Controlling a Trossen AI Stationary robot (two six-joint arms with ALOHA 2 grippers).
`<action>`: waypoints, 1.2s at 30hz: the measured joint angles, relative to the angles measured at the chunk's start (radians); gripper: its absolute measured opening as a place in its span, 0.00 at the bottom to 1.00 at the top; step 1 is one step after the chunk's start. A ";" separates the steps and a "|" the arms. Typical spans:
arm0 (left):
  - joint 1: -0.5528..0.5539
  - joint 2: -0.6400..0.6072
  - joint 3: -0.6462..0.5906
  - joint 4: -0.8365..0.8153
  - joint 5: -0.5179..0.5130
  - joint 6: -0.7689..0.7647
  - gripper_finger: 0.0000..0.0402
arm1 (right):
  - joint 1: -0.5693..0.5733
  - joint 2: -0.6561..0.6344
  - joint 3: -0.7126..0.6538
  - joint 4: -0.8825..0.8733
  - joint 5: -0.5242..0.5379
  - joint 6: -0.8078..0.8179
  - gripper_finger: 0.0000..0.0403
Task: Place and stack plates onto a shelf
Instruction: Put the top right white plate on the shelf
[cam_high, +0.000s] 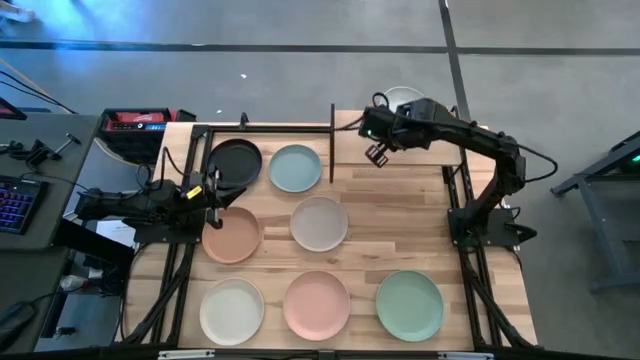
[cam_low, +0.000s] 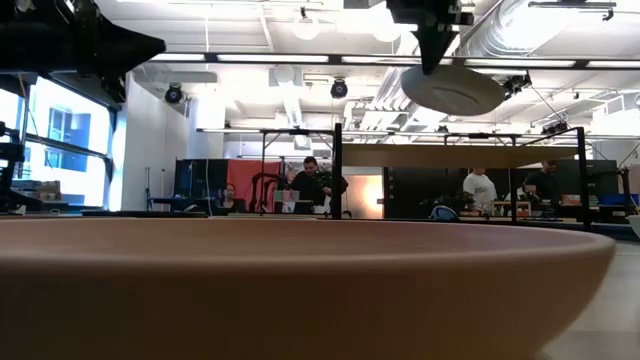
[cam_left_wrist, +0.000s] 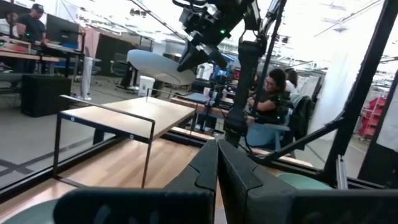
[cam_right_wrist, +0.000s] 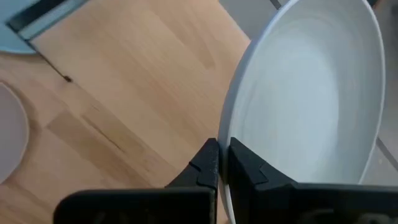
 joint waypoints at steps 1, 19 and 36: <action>0.000 0.000 0.000 0.000 -0.010 0.000 0.00 | -0.014 0.000 0.000 0.000 0.000 -0.007 0.00; 0.000 0.000 0.000 -0.011 -0.100 -0.009 0.00 | -0.117 -0.090 -0.001 0.120 -0.053 -0.091 0.00; 0.000 0.000 0.000 -0.013 -0.127 -0.009 0.00 | 0.063 -0.293 -0.217 0.196 0.091 0.154 0.00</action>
